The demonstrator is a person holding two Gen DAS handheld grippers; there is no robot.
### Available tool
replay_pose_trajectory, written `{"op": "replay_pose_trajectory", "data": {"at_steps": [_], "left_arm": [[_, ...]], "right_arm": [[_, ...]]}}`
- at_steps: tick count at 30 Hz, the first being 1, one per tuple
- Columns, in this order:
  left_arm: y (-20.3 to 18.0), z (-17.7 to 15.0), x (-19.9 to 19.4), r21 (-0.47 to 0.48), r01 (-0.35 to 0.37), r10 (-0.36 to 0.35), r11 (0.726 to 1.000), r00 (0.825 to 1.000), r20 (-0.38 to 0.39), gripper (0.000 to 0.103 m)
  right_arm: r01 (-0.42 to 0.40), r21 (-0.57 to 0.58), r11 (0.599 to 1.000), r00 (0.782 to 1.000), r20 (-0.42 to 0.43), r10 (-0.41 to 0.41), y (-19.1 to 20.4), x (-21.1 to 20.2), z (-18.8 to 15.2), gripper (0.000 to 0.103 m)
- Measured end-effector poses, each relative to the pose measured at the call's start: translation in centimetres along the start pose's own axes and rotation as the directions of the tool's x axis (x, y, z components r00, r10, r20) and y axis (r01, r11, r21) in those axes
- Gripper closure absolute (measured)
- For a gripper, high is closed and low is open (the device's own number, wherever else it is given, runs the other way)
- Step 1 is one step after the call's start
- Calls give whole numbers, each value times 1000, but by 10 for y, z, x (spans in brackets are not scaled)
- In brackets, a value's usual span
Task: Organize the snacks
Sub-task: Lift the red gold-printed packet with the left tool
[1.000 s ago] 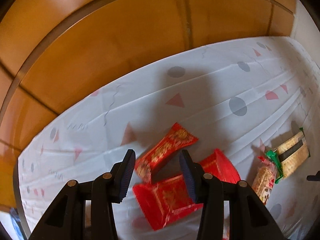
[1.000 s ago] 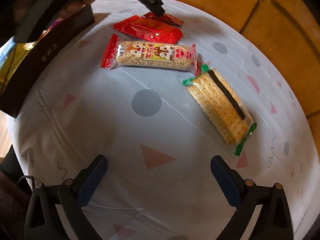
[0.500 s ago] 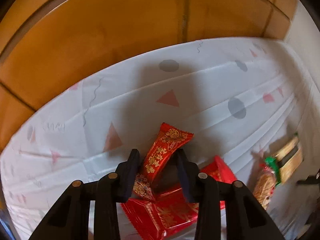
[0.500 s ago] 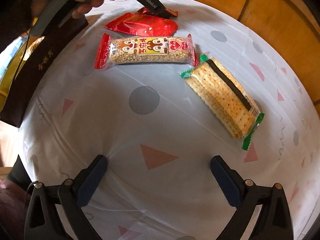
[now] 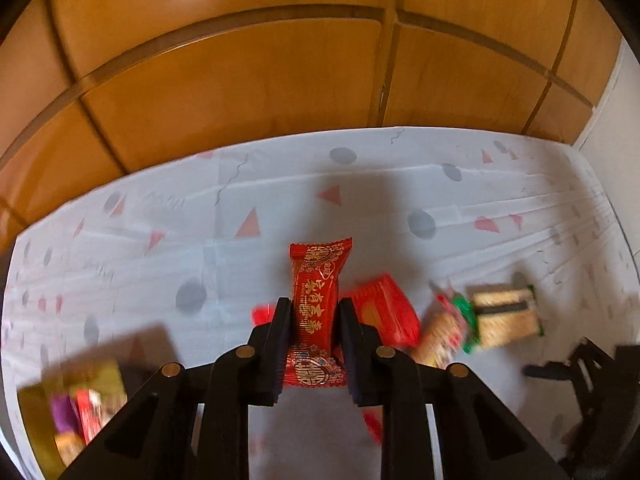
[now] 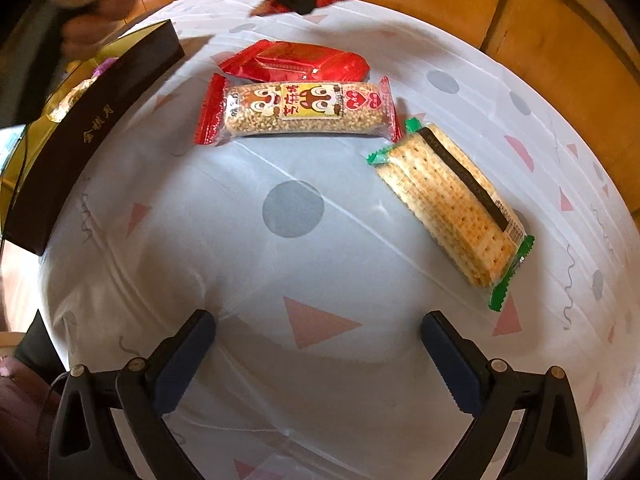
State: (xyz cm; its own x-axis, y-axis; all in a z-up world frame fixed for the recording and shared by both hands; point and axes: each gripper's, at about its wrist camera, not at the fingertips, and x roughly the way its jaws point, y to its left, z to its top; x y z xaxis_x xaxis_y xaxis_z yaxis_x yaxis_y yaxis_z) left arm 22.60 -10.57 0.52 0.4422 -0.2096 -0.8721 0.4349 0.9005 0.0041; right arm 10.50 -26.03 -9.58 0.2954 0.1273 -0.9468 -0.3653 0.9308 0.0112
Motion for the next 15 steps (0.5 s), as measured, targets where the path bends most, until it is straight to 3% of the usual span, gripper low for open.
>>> {"op": "replay_pose_trajectory", "data": {"at_steps": [5,15], "left_arm": [[-4,-54,-39,-49,-1,3,999,999,44,80],[-49,-152,-43,-28,-16,17,999,999,51,80]], "right_arm": [[-7,-13,1000,999,39,8,1,-1,-7,0],[-11,-28,1000,997,75,13,2,-4,-15,0]]}}
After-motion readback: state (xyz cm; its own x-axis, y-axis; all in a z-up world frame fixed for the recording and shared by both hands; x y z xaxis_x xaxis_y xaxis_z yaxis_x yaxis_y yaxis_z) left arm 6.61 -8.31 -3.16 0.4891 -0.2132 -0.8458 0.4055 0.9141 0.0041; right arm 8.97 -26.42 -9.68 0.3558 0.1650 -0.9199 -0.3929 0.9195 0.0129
